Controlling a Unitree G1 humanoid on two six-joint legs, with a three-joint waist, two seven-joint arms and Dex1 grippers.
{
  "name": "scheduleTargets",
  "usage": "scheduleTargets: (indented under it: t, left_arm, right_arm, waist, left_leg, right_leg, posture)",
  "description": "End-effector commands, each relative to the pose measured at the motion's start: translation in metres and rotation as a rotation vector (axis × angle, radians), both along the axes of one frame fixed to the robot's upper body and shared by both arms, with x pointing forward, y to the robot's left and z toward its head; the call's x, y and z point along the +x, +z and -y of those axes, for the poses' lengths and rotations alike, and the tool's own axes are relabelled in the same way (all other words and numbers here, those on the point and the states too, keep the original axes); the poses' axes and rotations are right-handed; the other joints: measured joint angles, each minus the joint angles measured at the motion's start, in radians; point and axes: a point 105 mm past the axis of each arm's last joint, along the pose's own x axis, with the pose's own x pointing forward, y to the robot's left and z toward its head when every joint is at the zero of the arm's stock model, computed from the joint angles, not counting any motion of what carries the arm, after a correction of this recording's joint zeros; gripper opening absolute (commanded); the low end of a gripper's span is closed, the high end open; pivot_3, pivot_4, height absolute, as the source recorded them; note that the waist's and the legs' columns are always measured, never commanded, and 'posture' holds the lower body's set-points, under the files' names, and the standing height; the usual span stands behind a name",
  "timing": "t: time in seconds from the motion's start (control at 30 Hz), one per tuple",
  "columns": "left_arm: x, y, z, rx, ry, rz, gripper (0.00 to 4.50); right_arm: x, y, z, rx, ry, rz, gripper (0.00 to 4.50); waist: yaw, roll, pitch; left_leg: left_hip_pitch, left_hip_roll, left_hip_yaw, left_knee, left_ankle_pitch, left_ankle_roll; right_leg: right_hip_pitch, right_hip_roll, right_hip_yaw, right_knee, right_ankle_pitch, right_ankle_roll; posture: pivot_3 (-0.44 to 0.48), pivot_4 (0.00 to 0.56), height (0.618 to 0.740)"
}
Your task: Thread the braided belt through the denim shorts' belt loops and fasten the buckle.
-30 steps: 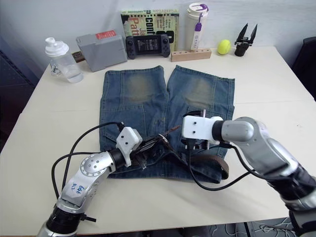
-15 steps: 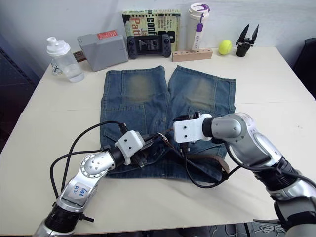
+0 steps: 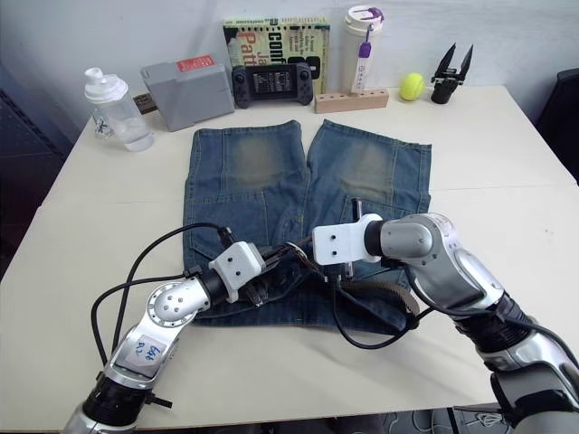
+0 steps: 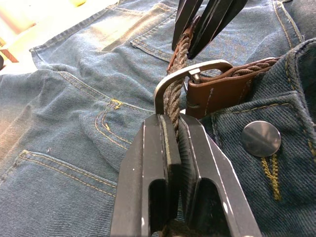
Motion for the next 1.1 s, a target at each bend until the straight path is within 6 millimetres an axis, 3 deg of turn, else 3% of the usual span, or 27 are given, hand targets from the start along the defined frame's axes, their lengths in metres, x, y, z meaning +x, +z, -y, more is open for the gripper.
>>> scheduleTargets:
  t: [0.03, 0.2, 0.23, 0.37, 0.4, 0.47, 0.57, 0.67, 0.73, 0.77, 0.87, 1.03, 1.1]
  left_arm:
    - [-0.011, 0.015, -0.001, -0.037, -0.057, 0.03, 2.04]
    - [-0.031, 0.014, -0.022, -0.136, -0.157, -0.162, 4.07]
    - [-0.034, 0.014, -0.034, -0.188, -0.165, -0.231, 4.43]
    - [-0.033, 0.01, -0.074, -0.265, -0.144, -0.388, 4.43]
    - [-0.025, 0.008, -0.084, -0.276, -0.102, -0.397, 3.98]
    - [-0.013, 0.008, -0.093, -0.309, -0.057, -0.392, 3.8]
    - [-0.003, 0.001, -0.095, -0.311, -0.029, -0.41, 2.57]
    - [0.005, -0.025, -0.098, -0.178, 0.028, -0.45, 1.46]
    - [0.0, -0.043, -0.097, -0.054, 0.009, -0.478, 0.4]
    - [-0.001, -0.05, -0.099, -0.014, 0.011, -0.486, 0.18]
    - [-0.002, -0.06, -0.102, 0.014, 0.025, -0.515, 0.18]
    - [-0.002, -0.064, -0.104, 0.03, 0.036, -0.524, 0.18]
    - [-0.002, -0.064, -0.101, 0.026, 0.025, -0.52, 0.18]
  right_arm:
    - [0.001, 0.014, 0.002, 0.044, -0.022, 0.037, 0.0]
    - [0.002, 0.017, 0.004, 0.066, -0.045, 0.045, 0.0]
    - [0.002, 0.018, 0.006, 0.073, -0.055, 0.052, 0.0]
    - [0.003, 0.02, 0.011, 0.094, -0.079, 0.079, 0.0]
    - [0.002, 0.02, 0.012, 0.102, -0.082, 0.084, 0.0]
    - [0.0, 0.021, 0.013, 0.115, -0.084, 0.089, 0.0]
    - [-0.001, 0.022, 0.016, 0.137, -0.097, 0.098, 0.0]
    - [-0.003, 0.023, 0.024, 0.143, -0.12, 0.112, 0.0]
    - [-0.004, 0.026, 0.031, 0.151, -0.138, 0.124, 0.0]
    - [-0.004, 0.029, 0.038, 0.159, -0.156, 0.137, 0.0]
    - [-0.003, 0.039, 0.06, 0.171, -0.216, 0.172, 0.0]
    - [0.004, 0.059, 0.118, 0.142, -0.377, 0.272, 0.0]
    - [0.005, 0.067, 0.128, 0.134, -0.399, 0.317, 0.0]
  waist:
    - [0.0, 0.0, 0.0]
    - [-0.003, 0.0, 0.0]
    - [-0.003, 0.0, 0.0]
    - [-0.001, 0.0, 0.0]
    - [0.0, 0.0, 0.0]
    - [0.002, 0.0, 0.0]
    - [0.002, 0.0, 0.0]
    - [-0.001, 0.0, 0.0]
    - [-0.001, 0.0, 0.0]
    - [-0.001, 0.0, 0.0]
    - [-0.001, 0.0, 0.0]
    - [0.003, 0.001, 0.0]
    - [0.003, 0.001, 0.0]
  left_leg:
    - [0.0, 0.0, 0.0, 0.0, 0.0, 0.0]
    - [0.0, 0.001, -0.002, 0.0, 0.0, 0.0]
    - [0.0, 0.001, -0.005, 0.0, 0.0, 0.0]
    - [0.0, 0.001, -0.008, 0.001, 0.0, 0.0]
    - [0.0, 0.0, -0.008, 0.001, 0.0, 0.0]
    - [0.0, -0.001, -0.008, 0.001, 0.0, 0.0]
    - [0.0, -0.002, -0.008, 0.001, 0.0, 0.0]
    - [0.0, -0.002, -0.007, 0.0, 0.0, 0.0]
    - [0.0, -0.002, -0.001, 0.0, 0.0, 0.0]
    - [0.0, -0.002, 0.0, 0.0, 0.0, 0.0]
    - [0.001, -0.001, 0.002, -0.001, 0.0, 0.0]
    - [0.002, -0.002, 0.003, -0.001, 0.0, 0.0]
    - [0.002, -0.002, 0.003, 0.0, 0.0, 0.0]
  right_leg:
    - [0.0, 0.0, 0.0, 0.0, 0.0, 0.0]
    - [0.0, 0.0, 0.0, 0.0, 0.0, 0.0]
    - [0.0, 0.0, 0.0, 0.0, 0.0, 0.0]
    - [0.0, -0.001, 0.0, 0.001, 0.0, 0.0]
    - [0.0, -0.001, 0.0, 0.001, 0.0, 0.0]
    - [0.0, -0.001, 0.0, 0.0, 0.0, 0.0]
    - [0.001, -0.001, -0.001, 0.0, 0.0, 0.0]
    - [0.001, 0.0, -0.001, 0.0, 0.0, 0.0]
    - [0.001, 0.001, -0.001, 0.0, 0.0, 0.0]
    - [0.001, 0.002, -0.001, 0.0, 0.0, 0.0]
    - [0.001, 0.001, 0.001, 0.0, 0.0, 0.0]
    - [0.001, 0.001, 0.002, 0.0, 0.0, 0.0]
    - [0.001, 0.0, 0.002, 0.0, 0.0, 0.001]
  posture:
    - [0.0, 0.15, 0.726]
    - [0.0, 0.15, 0.726]
    - [0.0, 0.15, 0.726]
    - [0.0, 0.15, 0.726]
    - [0.0, 0.15, 0.726]
    - [0.0, 0.15, 0.726]
    - [0.0, 0.15, 0.726]
    - [0.0, 0.15, 0.726]
    - [0.0, 0.15, 0.726]
    - [0.0, 0.15, 0.726]
    - [0.0, 0.15, 0.726]
    - [0.0, 0.15, 0.726]
    - [0.0, 0.15, 0.726]
